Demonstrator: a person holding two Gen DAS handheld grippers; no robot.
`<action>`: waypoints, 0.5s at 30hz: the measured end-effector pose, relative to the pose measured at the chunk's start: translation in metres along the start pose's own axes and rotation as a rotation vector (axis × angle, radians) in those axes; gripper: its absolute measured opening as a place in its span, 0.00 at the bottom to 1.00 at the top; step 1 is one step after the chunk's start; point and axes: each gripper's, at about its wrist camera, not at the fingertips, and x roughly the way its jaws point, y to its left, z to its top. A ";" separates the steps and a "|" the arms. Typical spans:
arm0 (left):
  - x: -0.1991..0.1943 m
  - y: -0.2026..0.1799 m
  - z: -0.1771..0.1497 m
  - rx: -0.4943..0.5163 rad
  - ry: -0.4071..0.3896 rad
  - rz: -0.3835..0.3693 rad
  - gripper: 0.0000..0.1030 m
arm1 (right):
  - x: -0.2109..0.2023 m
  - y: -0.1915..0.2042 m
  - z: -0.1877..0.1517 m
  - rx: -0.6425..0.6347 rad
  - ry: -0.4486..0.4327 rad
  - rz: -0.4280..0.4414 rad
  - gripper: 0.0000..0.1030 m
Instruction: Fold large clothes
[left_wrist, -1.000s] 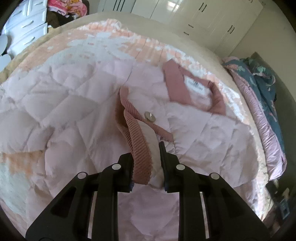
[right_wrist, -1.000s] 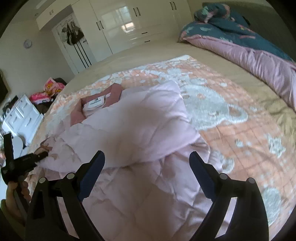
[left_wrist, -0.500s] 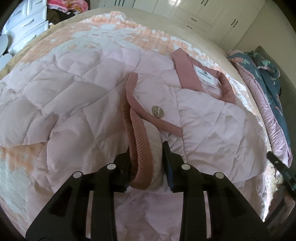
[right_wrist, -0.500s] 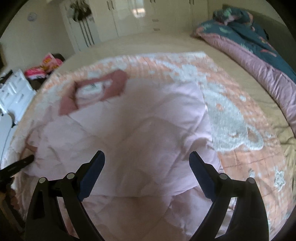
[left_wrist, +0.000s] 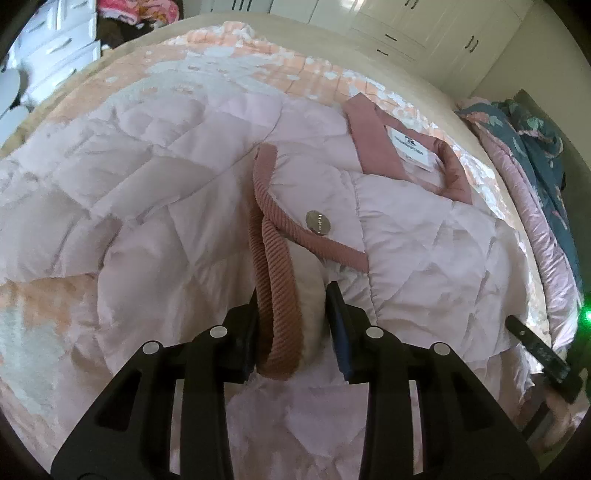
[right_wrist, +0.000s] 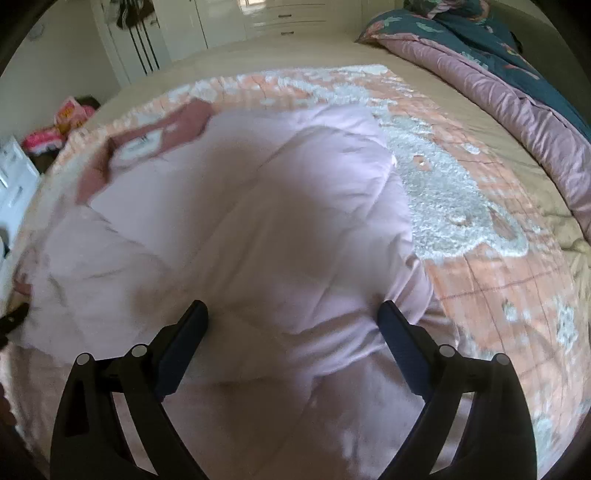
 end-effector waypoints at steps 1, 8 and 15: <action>-0.002 -0.001 -0.001 0.007 -0.003 0.007 0.25 | -0.007 0.000 -0.002 0.008 -0.014 0.021 0.90; -0.009 -0.002 -0.001 0.007 0.002 0.014 0.35 | -0.039 0.004 -0.015 0.032 -0.044 0.085 0.91; -0.029 -0.007 -0.003 0.026 -0.014 0.017 0.63 | -0.072 0.015 -0.024 0.033 -0.085 0.151 0.96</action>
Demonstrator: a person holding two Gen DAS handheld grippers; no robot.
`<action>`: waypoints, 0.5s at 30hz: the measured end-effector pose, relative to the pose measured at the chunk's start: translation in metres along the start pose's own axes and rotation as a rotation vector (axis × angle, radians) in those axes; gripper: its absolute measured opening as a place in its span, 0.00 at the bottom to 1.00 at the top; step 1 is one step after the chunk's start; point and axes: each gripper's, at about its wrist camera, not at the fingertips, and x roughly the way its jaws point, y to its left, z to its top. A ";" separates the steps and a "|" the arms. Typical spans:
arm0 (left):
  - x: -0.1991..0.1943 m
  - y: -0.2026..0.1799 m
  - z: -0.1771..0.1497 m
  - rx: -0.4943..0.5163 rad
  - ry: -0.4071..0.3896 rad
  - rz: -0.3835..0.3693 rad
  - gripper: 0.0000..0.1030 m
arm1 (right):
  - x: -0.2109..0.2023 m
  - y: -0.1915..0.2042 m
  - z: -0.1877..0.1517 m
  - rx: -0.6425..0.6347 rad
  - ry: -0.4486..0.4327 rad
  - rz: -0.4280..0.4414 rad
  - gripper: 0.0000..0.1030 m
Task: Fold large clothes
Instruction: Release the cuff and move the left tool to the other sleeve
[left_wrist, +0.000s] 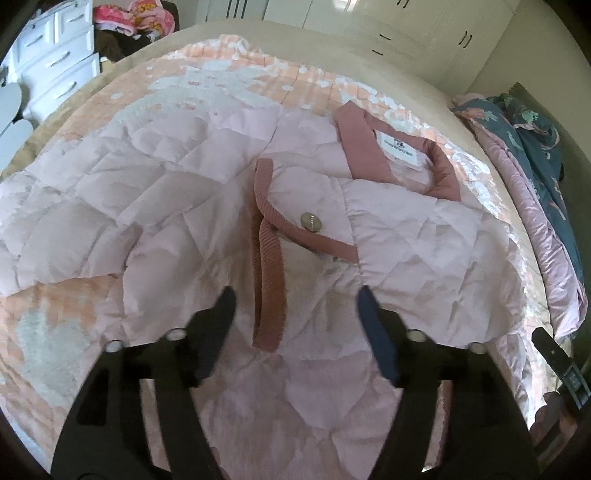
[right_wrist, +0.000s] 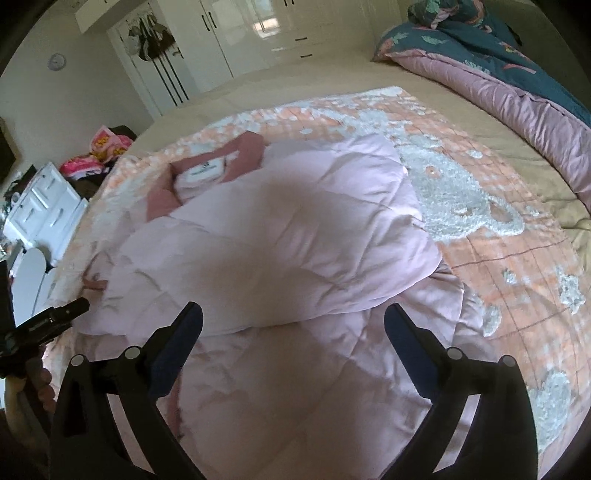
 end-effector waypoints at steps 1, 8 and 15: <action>-0.003 -0.001 0.000 0.004 -0.004 0.001 0.65 | -0.003 0.002 0.000 -0.005 -0.003 0.000 0.96; -0.024 -0.003 -0.003 0.002 -0.014 -0.022 0.91 | -0.021 0.017 -0.004 -0.031 -0.026 0.000 0.96; -0.045 0.002 -0.007 -0.016 -0.033 -0.043 0.91 | -0.041 0.032 -0.007 -0.054 -0.052 0.017 0.96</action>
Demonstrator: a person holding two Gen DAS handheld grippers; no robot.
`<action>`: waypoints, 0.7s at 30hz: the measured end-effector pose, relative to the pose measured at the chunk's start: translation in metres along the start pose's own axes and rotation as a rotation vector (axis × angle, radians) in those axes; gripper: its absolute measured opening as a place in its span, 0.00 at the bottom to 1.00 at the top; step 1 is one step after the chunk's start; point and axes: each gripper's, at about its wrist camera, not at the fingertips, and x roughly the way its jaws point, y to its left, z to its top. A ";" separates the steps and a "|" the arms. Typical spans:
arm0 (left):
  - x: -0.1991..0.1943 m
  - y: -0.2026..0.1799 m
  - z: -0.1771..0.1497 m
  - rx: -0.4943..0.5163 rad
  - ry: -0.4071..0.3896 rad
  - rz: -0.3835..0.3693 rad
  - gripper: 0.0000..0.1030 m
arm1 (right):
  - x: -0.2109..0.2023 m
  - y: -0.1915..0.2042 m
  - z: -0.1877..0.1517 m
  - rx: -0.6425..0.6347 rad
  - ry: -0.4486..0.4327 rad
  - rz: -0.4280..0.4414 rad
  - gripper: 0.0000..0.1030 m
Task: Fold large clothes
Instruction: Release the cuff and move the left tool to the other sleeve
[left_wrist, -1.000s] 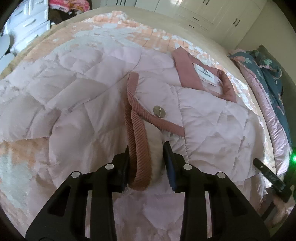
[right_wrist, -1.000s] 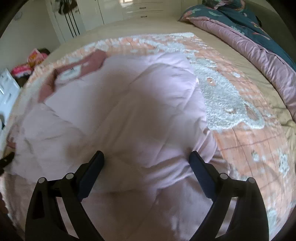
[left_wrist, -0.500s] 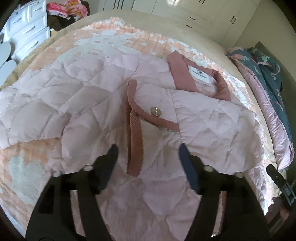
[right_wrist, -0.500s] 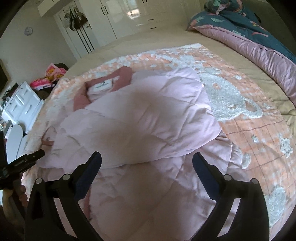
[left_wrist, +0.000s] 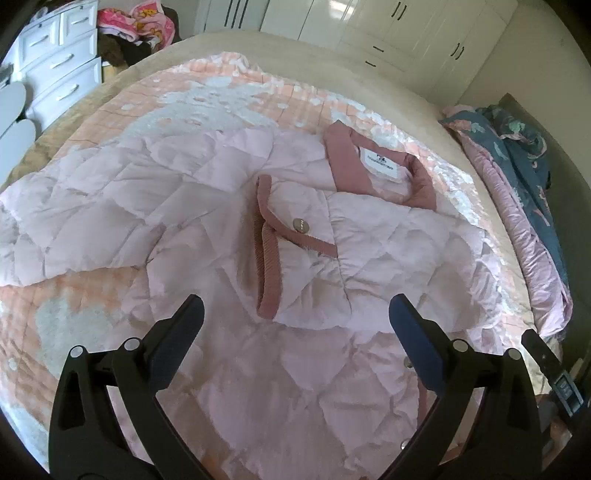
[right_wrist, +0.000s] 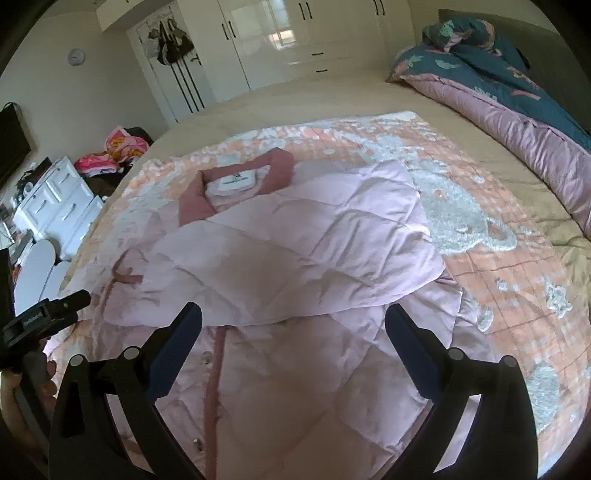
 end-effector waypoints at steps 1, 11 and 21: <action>-0.003 0.001 -0.001 -0.001 -0.002 0.001 0.91 | -0.003 0.003 0.000 -0.005 -0.007 0.004 0.96; -0.024 0.015 -0.006 -0.022 -0.031 0.018 0.91 | -0.026 0.025 0.002 -0.037 -0.042 0.024 0.96; -0.048 0.037 -0.009 -0.065 -0.072 0.016 0.91 | -0.038 0.058 0.001 -0.087 -0.060 0.054 0.96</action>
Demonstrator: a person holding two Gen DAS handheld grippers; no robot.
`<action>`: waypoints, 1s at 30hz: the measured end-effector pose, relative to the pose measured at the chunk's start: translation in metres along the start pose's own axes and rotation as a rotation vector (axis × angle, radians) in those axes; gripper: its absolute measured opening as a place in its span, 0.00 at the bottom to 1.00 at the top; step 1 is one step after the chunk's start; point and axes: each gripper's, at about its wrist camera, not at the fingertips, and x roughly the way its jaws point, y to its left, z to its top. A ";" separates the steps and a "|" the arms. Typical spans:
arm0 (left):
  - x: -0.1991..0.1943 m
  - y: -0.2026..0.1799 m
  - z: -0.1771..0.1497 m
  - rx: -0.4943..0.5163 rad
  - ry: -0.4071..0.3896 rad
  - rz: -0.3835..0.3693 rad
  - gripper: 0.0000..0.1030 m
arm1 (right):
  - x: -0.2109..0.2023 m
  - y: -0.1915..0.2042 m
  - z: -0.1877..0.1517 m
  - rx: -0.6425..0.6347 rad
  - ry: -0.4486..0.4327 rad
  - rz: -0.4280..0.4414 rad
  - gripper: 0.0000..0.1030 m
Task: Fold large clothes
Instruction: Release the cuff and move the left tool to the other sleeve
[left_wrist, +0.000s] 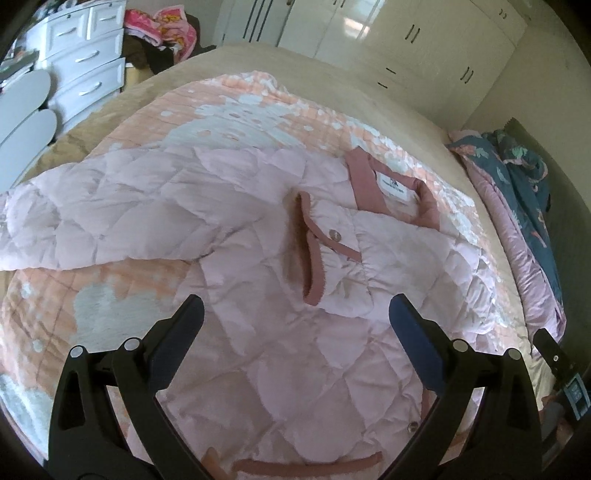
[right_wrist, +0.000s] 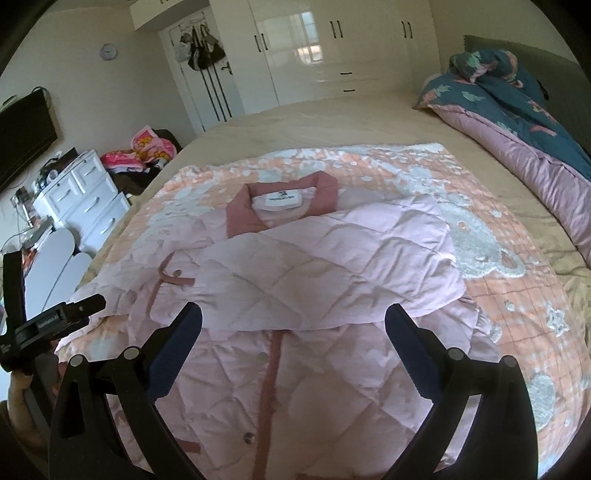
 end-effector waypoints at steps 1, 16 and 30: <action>-0.002 0.003 0.000 -0.006 -0.003 0.002 0.91 | 0.000 0.003 0.001 -0.006 0.000 0.003 0.96; -0.018 0.044 -0.004 -0.086 -0.026 0.012 0.91 | -0.003 0.056 0.002 -0.096 -0.003 0.047 0.96; -0.033 0.084 -0.008 -0.158 -0.046 0.034 0.91 | 0.007 0.104 0.003 -0.162 0.009 0.091 0.96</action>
